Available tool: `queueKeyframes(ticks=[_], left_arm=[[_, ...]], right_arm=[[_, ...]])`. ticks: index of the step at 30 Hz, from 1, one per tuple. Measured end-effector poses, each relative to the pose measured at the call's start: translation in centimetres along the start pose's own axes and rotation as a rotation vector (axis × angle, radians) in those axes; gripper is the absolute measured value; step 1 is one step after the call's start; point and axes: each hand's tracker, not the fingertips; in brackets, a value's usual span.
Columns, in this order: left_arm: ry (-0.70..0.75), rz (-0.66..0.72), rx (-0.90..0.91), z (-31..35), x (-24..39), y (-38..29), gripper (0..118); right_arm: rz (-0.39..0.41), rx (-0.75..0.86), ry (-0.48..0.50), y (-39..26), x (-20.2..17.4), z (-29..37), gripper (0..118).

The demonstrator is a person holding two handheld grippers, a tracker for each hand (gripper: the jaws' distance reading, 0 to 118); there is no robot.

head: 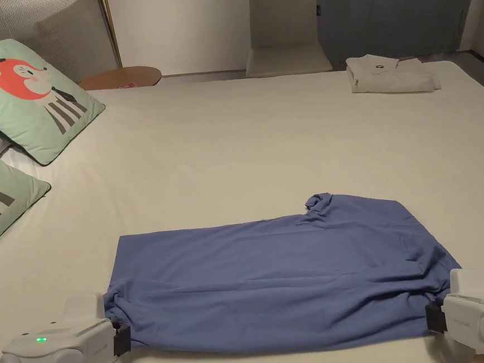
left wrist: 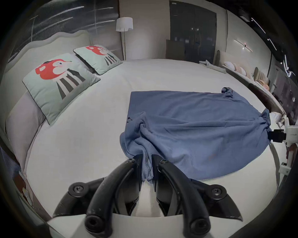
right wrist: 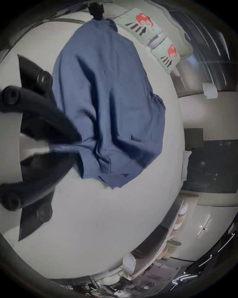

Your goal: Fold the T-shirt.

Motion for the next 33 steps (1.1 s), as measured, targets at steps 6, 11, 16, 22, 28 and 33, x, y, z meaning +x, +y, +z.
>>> queueKeyframes(ticks=[6, 11, 16, 22, 28, 33], left_arm=[[-0.017, 0.080, -0.009, 0.4, -1.5, -1.3, 8], [-0.027, 0.114, -0.015, 2.5, -2.5, -3.6, 8], [-0.032, 0.118, -0.043, 5.5, -3.0, -7.0, 8], [-0.007, 0.088, -0.111, 4.3, -3.5, -9.7, 8], [0.030, 0.126, -0.102, 4.2, -3.3, -8.7, 43], [-0.049, 0.196, 0.146, 7.1, -1.6, -4.9, 102]], right_arm=[[-0.003, 0.101, -0.015, -0.7, 0.3, 4.5, 8], [-0.016, 0.129, 0.004, -3.5, 0.8, 8.3, 8], [-0.032, 0.109, -0.003, -7.9, 0.8, 11.4, 8], [-0.048, 0.025, -0.021, -12.0, 0.8, 9.0, 8], [-0.082, 0.050, -0.033, -10.6, 0.0, 10.6, 27], [-0.037, 0.300, 0.017, -5.6, -2.1, 13.7, 107]])
